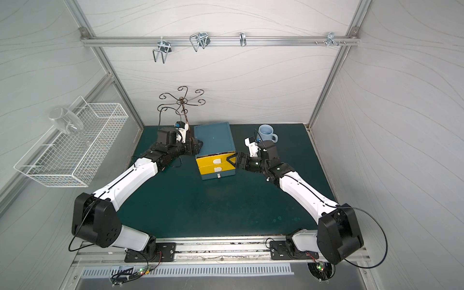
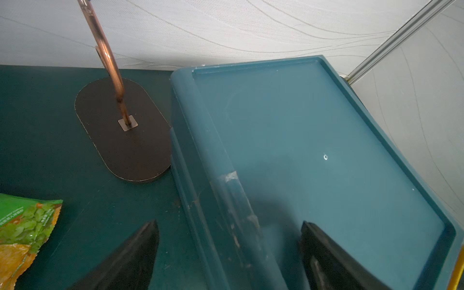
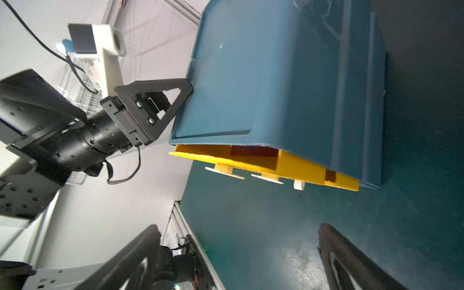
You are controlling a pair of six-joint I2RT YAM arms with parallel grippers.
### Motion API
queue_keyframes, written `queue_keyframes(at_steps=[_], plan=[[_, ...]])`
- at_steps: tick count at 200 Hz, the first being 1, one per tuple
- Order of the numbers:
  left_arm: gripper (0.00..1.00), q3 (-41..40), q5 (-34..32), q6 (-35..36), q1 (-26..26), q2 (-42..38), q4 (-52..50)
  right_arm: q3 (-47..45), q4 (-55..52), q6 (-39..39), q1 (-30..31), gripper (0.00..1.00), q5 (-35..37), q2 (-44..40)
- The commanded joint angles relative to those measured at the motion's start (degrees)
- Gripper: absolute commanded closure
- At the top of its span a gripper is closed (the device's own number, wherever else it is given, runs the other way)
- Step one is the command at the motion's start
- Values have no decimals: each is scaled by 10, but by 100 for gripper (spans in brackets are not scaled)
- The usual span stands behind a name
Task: Take the postcards out of the drawer
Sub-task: Open the drawer in the storage box.
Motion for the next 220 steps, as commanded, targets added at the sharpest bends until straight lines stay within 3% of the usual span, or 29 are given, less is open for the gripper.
queue_keyframes(at_steps=[1,85,144,187,220], plan=[[8,10,-22,-11,-4,28,-34,-10,44,68,10,2,-21,14],[9,-4,-8,-37,-5,31,-25,-49,162,209,43,6,-21,59],[9,-14,-1,-45,-6,32,-20,-78,250,305,63,10,20,79],[9,-18,0,-45,-5,30,-22,-122,397,390,76,15,53,114],[9,-21,4,-45,-5,28,-21,-140,445,391,92,16,102,110]])
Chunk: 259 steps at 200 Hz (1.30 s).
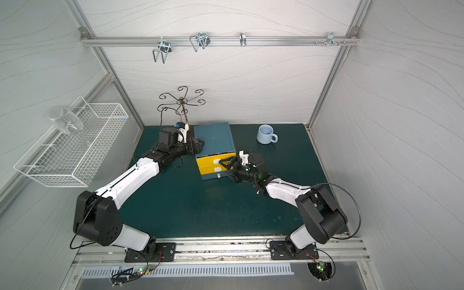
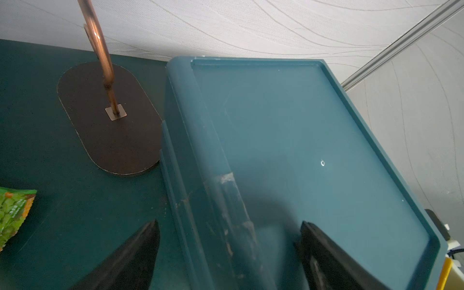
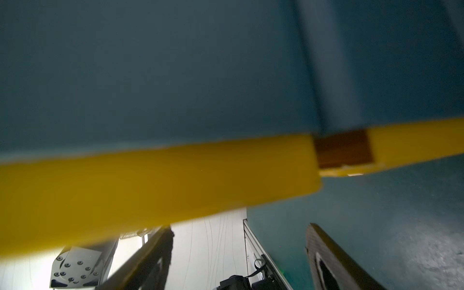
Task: Take the postcards out of the drawer
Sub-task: Open the drawer in the storage box.
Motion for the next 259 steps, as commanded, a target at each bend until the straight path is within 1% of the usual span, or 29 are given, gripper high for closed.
queue_keyframes(at_steps=[1,37,70,102,150,243,259], plan=[[9,-18,-6,3,-2,20,-31,-5,80,22,14,16,45,-6],[9,-25,-3,3,-2,17,-29,-4,86,15,18,16,60,-5],[9,-26,-1,2,-2,17,-30,-10,120,38,21,16,76,18],[9,-28,1,3,-2,15,-32,-9,174,62,26,20,88,47],[9,-30,5,3,-2,15,-33,1,202,70,39,26,99,67],[9,-34,8,2,-2,14,-35,7,215,73,40,55,105,80],[9,-35,8,4,-2,13,-37,7,225,76,40,58,106,84]])
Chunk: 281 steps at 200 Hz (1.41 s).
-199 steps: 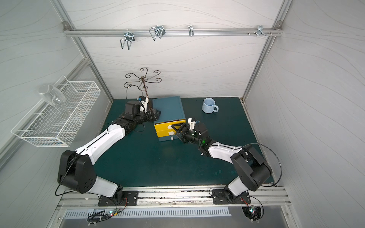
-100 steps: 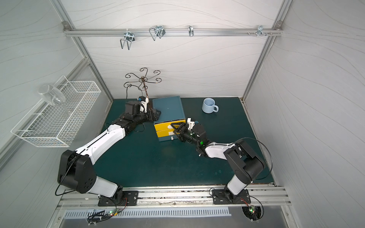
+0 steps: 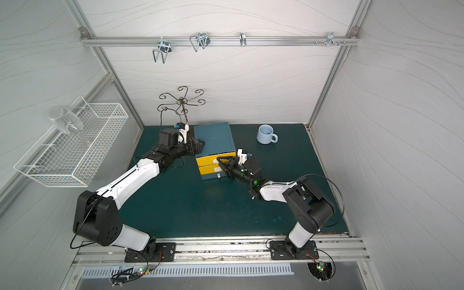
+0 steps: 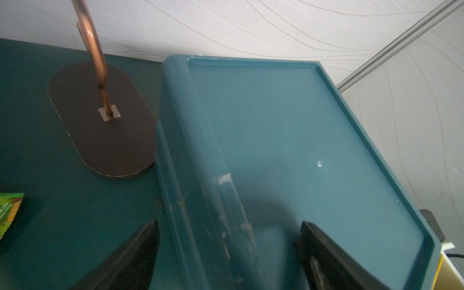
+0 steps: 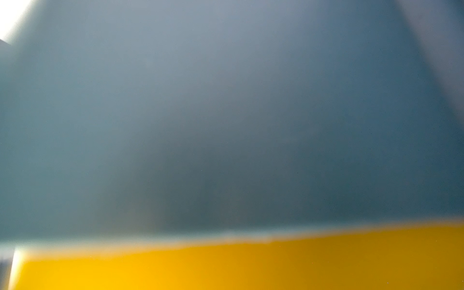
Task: Take the postcards out of the drawer
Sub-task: Open the drawer in the storage box.
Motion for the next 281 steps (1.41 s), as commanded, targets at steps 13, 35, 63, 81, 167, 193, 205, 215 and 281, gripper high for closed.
queue_keyframes(at_steps=[13,35,63,81,167,193,205,215,281], plan=[[9,-20,-3,13,-2,13,-61,9,28,10,4,60,7,16],[9,-20,-3,12,-2,13,-62,5,29,11,4,62,9,11],[8,-20,-3,12,-2,13,-62,-5,29,12,5,63,5,-3],[8,-19,-4,13,-2,13,-62,-12,21,12,8,64,0,-19],[8,-17,-6,15,-2,11,-65,-73,-34,4,25,64,-7,-96],[8,-14,-5,15,-2,15,-66,-91,-67,-3,33,64,-3,-132],[8,-13,-4,14,-3,16,-66,-97,-87,-8,37,63,-1,-151],[8,-13,-4,13,-2,17,-66,-99,-111,-13,42,64,1,-169],[7,-13,-4,12,-2,22,-67,-136,-156,-5,72,64,17,-221]])
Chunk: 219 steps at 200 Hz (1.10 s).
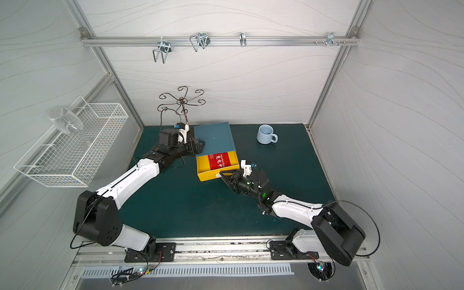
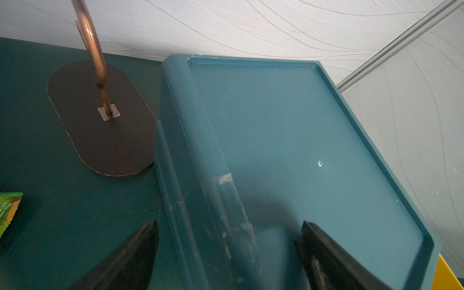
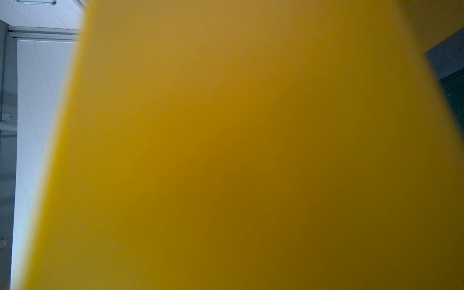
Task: Take the postcards out of the drawer
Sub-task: Open the drawer in the storage box.
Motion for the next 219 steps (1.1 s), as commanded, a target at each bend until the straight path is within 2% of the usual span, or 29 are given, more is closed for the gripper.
queue_keyframes(at_steps=[1,88,219], plan=[[7,-13,-4,13,-3,23,-66,-16,-21,-1,16,64,9,-14],[7,-11,-3,13,-2,30,-70,-53,-102,-3,28,64,17,-96],[7,4,-2,15,-2,48,-76,-72,-191,-7,41,64,26,-167]])
